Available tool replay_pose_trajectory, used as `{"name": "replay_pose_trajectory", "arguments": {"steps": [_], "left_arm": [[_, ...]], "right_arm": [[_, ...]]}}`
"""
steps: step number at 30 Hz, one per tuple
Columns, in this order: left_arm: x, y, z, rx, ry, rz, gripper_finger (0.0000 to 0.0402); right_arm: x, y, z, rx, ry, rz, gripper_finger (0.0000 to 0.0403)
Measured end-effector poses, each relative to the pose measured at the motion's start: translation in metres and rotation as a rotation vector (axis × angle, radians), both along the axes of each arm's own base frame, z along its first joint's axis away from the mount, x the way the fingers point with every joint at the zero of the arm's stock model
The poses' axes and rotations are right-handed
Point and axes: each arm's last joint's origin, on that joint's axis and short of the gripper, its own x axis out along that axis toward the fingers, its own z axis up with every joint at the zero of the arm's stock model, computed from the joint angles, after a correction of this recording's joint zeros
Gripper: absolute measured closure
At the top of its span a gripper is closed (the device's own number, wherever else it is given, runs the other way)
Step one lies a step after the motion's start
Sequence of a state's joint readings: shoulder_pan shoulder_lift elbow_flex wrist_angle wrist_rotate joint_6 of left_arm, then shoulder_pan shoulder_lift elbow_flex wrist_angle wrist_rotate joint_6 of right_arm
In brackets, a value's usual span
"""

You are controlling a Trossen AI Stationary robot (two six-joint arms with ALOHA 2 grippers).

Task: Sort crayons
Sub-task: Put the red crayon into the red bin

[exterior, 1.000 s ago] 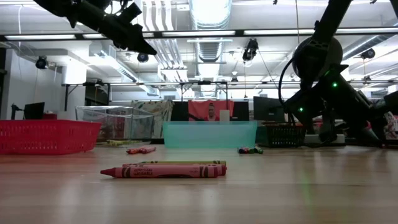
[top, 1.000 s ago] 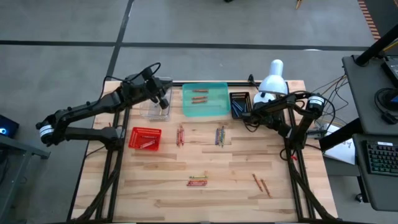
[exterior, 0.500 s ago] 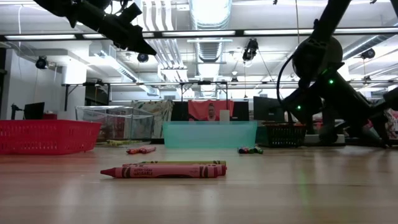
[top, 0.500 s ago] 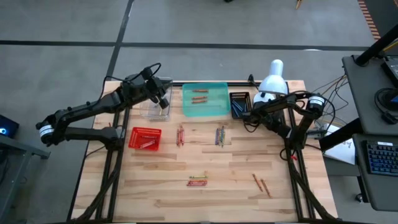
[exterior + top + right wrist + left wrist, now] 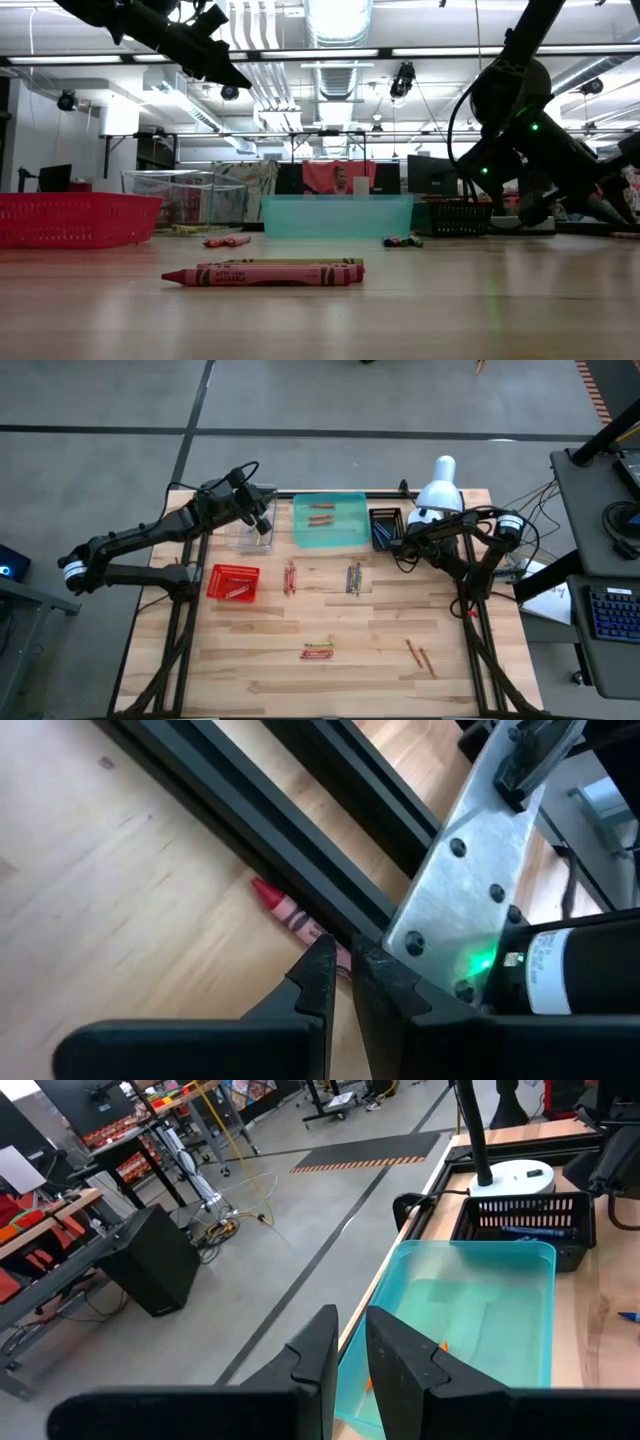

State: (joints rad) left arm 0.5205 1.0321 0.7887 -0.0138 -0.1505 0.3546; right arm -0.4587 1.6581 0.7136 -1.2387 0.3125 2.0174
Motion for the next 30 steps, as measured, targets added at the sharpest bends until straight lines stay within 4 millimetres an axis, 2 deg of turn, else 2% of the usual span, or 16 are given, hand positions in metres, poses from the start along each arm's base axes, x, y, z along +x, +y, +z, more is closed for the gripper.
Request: {"name": "replay_pose_trajectory", "arguments": {"steps": [7, 13, 30], "left_arm": [[0.0, 0.0, 0.0, 0.0, 0.0, 0.0, 0.0363], [0.0, 0.0, 0.0, 0.001, 0.003, -0.001, 0.0363], [0.0, 0.0, 0.0, 0.002, 0.003, -0.001, 0.0363]], "right_arm": [[0.0, -0.002, -0.005, 0.001, 0.009, -0.005, 0.0376], [0.003, -0.004, -0.012, -0.015, -0.058, 0.021, 0.0376], [-0.002, -0.005, -0.01, -0.006, -0.007, 0.014, 0.0376]]}}
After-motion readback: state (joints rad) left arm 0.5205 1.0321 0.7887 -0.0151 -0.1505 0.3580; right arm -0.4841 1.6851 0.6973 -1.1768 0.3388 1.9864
